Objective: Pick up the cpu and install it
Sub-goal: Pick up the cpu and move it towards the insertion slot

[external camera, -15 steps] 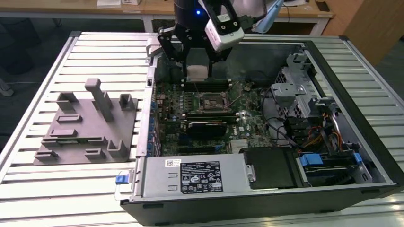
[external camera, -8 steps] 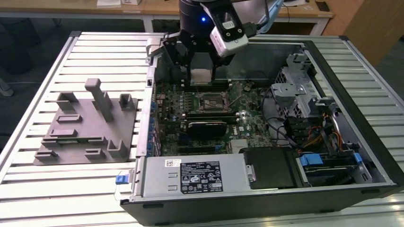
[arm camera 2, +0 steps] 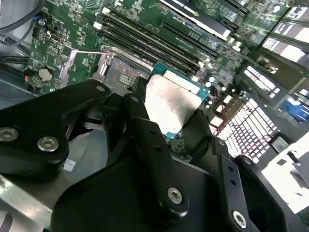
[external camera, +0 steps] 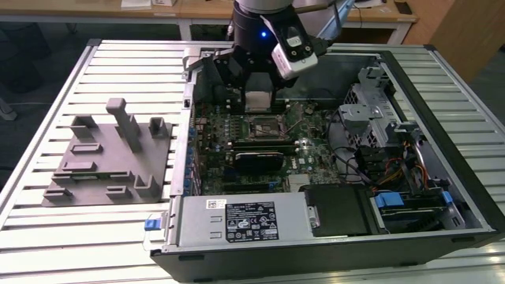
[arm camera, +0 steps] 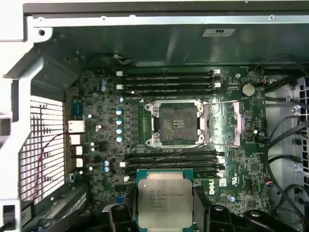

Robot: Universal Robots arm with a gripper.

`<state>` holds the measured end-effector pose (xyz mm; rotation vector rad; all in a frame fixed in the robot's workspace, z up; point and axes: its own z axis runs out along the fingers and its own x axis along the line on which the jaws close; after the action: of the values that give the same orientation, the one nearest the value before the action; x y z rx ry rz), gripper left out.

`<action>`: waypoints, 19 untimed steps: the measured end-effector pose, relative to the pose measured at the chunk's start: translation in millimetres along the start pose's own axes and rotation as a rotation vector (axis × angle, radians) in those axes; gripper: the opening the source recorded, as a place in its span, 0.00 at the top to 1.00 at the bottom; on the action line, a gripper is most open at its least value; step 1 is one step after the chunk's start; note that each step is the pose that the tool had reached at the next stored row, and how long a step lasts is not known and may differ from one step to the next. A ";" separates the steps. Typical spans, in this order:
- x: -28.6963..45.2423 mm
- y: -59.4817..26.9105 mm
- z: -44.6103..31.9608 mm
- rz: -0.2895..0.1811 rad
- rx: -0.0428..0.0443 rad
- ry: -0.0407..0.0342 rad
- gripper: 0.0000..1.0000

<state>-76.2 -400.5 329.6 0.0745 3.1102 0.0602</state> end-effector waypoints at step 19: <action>-16.4 13.9 30.9 0.000 0.0002 0.0015 0.46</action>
<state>-58.2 -386.2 299.7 0.0748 3.1118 0.0600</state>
